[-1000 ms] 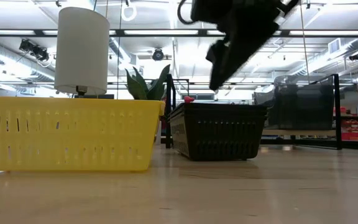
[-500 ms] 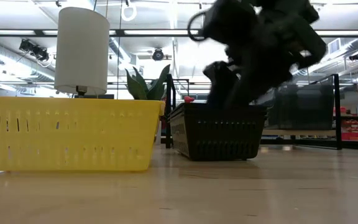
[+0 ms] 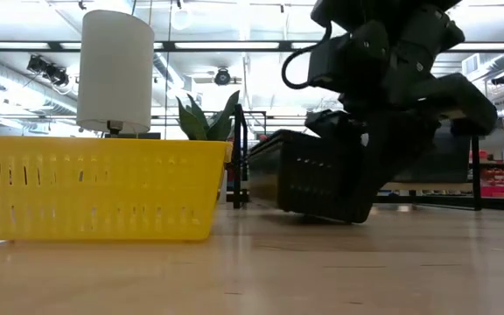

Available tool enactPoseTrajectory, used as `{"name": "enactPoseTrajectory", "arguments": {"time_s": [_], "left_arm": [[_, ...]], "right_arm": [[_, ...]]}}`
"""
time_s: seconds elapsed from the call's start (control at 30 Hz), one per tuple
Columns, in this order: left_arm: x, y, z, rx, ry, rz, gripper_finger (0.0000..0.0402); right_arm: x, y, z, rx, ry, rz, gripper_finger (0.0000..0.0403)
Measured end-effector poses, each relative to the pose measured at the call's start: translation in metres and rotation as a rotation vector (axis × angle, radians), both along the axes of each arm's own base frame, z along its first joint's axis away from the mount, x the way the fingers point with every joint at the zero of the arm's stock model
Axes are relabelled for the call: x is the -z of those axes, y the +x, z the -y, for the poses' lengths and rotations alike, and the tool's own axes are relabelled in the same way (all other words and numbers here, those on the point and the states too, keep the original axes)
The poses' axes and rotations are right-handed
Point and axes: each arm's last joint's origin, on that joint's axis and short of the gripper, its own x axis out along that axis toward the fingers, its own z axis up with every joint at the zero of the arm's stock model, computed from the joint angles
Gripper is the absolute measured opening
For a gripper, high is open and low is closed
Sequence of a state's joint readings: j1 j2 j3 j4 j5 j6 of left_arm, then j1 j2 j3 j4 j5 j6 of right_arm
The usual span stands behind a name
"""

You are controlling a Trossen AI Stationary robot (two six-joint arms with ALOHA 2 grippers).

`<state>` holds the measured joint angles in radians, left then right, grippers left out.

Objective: Stack baskets on shelf by color
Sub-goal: Put the stacked black basket on the shelf

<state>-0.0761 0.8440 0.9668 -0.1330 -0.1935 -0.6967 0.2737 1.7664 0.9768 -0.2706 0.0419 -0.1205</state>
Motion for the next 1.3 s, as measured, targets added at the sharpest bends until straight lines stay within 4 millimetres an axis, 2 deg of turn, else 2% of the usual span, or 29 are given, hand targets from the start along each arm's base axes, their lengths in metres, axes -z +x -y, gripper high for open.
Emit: {"name": "enactPoseTrajectory", "arguments": {"time_s": [0.27, 0.47, 0.7, 0.87, 1.0, 1.3], "left_arm": [[0.0, 0.0, 0.0, 0.009, -0.031, 0.008, 0.0172], [0.0, 0.0, 0.001, 0.018, -0.026, 0.008, 0.0172], [0.003, 0.0, 0.001, 0.019, 0.002, -0.03, 0.0172], [0.004, 0.0, 0.002, 0.08, -0.02, -0.043, 0.0172], [0.003, 0.0, 0.003, 0.092, -0.021, -0.033, 0.0172], [0.003, 0.0, 0.003, 0.092, -0.018, -0.03, 0.0172]], "right_arm": [[0.0, -0.004, 0.001, 0.079, 0.041, -0.047, 0.0094], [-0.024, -0.001, 0.001, 0.076, 0.06, -0.058, 0.0017], [-0.062, 0.004, 0.002, 0.112, 0.09, -0.065, 0.0027], [-0.093, 0.003, 0.007, 0.172, 0.051, -0.115, 0.0014], [-0.114, -0.001, 0.025, 0.255, -0.005, -0.149, 0.0014], [-0.125, 0.0, 0.076, 0.46, -0.056, -0.177, 0.0015]]}}
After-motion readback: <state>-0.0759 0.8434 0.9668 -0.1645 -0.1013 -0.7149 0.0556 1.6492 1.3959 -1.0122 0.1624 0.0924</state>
